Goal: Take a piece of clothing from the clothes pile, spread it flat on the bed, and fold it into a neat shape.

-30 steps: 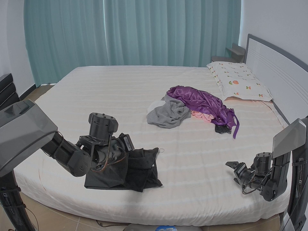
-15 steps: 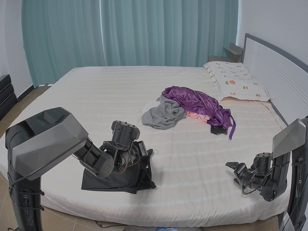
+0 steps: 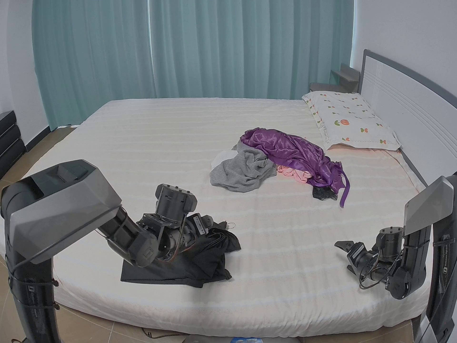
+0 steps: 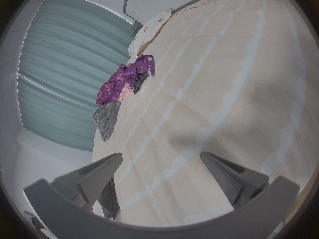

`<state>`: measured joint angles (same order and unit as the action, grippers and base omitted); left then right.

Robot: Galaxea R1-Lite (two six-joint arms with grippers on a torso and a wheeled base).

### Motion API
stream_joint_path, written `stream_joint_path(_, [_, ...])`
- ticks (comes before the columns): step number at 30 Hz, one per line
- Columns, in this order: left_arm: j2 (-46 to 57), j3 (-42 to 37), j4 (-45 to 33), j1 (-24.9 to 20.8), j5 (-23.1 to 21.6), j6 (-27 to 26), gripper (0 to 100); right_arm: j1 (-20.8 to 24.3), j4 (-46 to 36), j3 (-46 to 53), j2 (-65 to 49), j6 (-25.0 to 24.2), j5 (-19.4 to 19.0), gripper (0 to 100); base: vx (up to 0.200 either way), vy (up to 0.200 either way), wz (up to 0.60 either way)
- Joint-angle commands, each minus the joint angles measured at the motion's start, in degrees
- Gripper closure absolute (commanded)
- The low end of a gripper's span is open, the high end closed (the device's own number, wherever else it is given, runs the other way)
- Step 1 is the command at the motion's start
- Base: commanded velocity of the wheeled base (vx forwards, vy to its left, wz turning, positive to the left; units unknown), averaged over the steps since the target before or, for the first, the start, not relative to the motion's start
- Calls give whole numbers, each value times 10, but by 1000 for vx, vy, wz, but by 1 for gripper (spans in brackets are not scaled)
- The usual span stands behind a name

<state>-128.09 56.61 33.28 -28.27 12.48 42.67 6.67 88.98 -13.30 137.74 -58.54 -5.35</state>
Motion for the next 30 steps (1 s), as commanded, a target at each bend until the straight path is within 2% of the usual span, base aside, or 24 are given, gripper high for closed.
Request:
stream_joint_path(1, [61,-67,5,29,-21,44,0,0,8,0,1,0,0,0,0,0,0])
stream_joint_path(8, [100,-148,6,59,-78,134,0,0,8,0,1,0,0,0,0,0,0])
stream_joint_path(14, [96,-174,12,95,-110,190,0,0,8,0,1,0,0,0,0,0,0])
stream_joint_path(16, [94,-185,39,110,-136,214,0,1,8,1,1,0,-1,0,-100,0,0])
stream_joint_path(21, [94,-215,81,117,-149,216,0,1,8,0,1,0,-1,0,-200,0,0])
stream_joint_path(30, [83,-240,115,118,-150,218,0,1,8,2,1,0,-1,0,0,0,0])
